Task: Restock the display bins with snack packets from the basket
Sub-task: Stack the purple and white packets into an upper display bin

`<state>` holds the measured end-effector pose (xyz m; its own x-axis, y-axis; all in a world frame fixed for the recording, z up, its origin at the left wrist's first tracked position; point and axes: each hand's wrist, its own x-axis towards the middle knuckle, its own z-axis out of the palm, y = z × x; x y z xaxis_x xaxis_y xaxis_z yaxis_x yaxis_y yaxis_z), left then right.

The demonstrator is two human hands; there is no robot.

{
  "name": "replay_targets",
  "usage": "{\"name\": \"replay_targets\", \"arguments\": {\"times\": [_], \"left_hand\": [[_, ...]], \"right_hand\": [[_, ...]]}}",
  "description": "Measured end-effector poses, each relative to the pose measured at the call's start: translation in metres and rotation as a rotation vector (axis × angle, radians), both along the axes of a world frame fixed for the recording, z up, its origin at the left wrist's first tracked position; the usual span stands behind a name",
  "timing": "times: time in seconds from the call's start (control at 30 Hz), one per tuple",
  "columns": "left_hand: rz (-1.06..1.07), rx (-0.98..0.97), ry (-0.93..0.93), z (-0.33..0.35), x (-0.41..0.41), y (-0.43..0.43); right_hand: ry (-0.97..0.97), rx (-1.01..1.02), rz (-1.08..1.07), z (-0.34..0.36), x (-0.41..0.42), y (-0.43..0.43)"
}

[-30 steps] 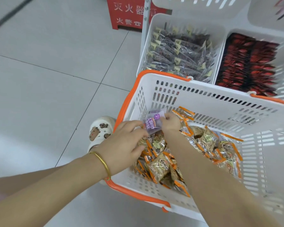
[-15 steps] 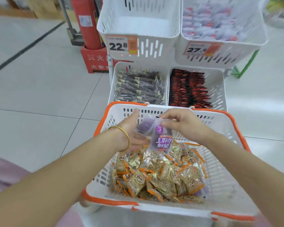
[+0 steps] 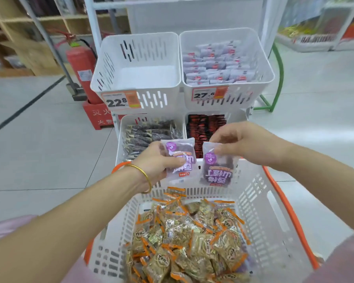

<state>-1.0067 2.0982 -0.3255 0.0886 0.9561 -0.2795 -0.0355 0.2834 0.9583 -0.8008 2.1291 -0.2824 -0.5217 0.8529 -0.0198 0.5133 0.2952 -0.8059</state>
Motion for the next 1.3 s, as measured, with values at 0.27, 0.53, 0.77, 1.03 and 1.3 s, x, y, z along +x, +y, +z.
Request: {"name": "replay_targets", "arguments": {"times": [0.27,0.53,0.77,1.03,1.3], "left_hand": [[-0.055,-0.066,0.026,0.003,0.006,0.003],[-0.074,0.145,0.517,0.018,0.000,0.005],[-0.056,0.218,0.508,0.020,0.000,0.009],[0.165,0.112,0.122,0.014,0.015,0.012],[0.017,0.092,-0.244,0.015,0.025,-0.002]], "right_hand": [[0.049,-0.031,-0.092,0.004,0.000,0.010],[0.022,-0.038,-0.083,0.003,-0.007,0.010],[0.071,-0.095,-0.053,0.003,-0.005,0.003],[0.216,-0.167,-0.190,-0.006,-0.006,0.006],[0.275,-0.091,-0.374,-0.011,-0.007,0.009]]}}
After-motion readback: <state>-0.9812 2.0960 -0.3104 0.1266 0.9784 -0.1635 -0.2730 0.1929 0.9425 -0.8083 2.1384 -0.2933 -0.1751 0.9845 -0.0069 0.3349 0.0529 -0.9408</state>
